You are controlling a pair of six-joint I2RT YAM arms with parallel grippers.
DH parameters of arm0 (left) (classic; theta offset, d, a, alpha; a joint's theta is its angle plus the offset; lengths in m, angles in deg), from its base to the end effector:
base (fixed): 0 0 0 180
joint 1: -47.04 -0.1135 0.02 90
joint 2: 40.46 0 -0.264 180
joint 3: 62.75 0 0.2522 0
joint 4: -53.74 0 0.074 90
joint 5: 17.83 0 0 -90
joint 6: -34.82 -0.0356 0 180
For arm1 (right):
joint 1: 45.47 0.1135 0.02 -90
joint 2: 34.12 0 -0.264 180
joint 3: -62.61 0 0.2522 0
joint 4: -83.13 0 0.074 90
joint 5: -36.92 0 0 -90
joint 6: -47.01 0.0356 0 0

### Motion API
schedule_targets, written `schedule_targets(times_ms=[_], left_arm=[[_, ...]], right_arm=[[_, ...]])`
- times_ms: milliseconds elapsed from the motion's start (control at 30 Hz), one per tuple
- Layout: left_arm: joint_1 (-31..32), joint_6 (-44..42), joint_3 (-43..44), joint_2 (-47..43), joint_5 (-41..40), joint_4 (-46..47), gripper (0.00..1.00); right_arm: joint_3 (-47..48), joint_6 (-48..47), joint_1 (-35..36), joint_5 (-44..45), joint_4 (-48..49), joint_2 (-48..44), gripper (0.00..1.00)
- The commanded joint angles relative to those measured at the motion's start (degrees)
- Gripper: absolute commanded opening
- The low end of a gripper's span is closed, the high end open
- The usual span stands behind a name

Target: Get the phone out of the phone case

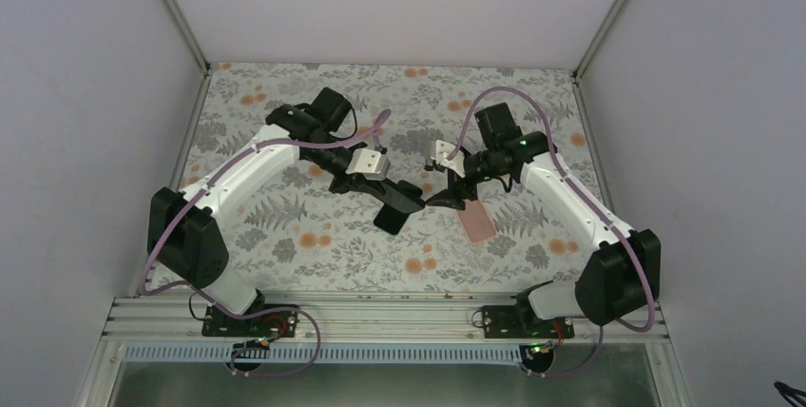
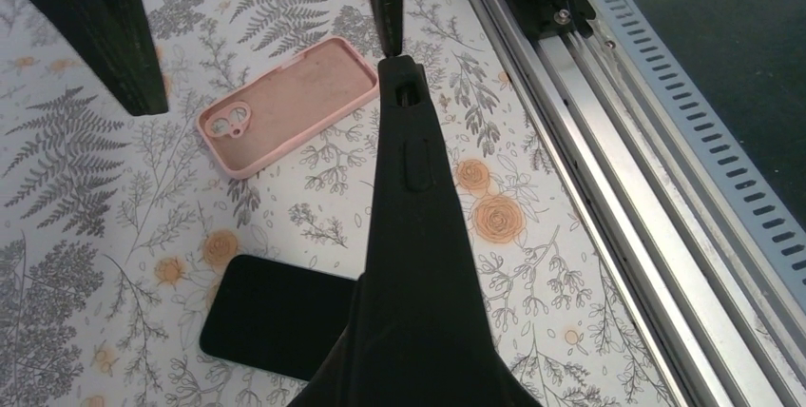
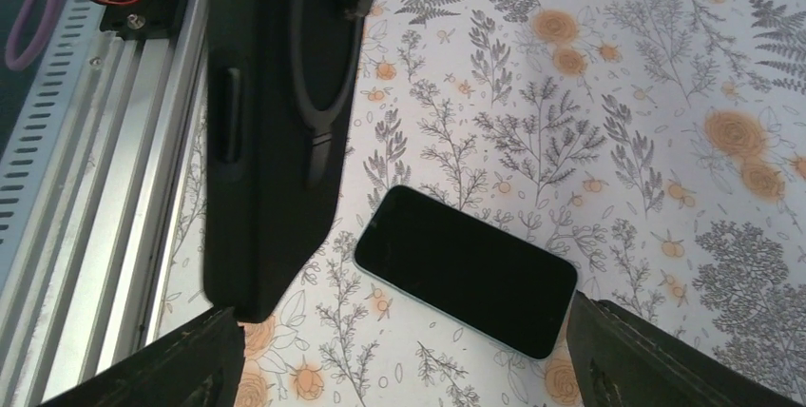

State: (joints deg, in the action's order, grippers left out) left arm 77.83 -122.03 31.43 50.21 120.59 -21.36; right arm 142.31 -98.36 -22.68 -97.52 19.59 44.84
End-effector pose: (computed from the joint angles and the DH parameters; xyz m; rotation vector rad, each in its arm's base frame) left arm 0.2489 -0.1793 0.3003 1.9484 1.4689 -0.9184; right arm 0.2366 0.1264 0.2874 -1.6789 1.6951 0.7698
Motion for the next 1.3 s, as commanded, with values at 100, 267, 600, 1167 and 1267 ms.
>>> schedule_targets(times_ms=[100,267,600,1167,1267], left_arm=[[-1.2,-0.6,0.1,-1.1,3.3,2.7,0.02],[-1.3,-0.7,0.8,-0.4,3.8,2.3,0.02],[-1.2,-0.5,1.0,-0.7,4.0,2.0,0.02],[-1.1,-1.5,0.4,-1.6,6.4,0.7,0.02],[-1.0,-1.9,0.6,-1.5,7.6,-0.1,0.02]], right_arm=[[-0.8,-0.3,1.1,-1.0,-3.9,-2.0,0.86],[-1.7,0.7,1.3,-0.6,-2.2,-3.1,0.86],[-1.2,1.8,1.4,-1.0,1.5,-0.6,0.85],[-2.1,6.5,1.1,8.7,12.8,1.1,0.82],[-1.9,8.0,1.2,10.6,15.8,1.7,0.8]])
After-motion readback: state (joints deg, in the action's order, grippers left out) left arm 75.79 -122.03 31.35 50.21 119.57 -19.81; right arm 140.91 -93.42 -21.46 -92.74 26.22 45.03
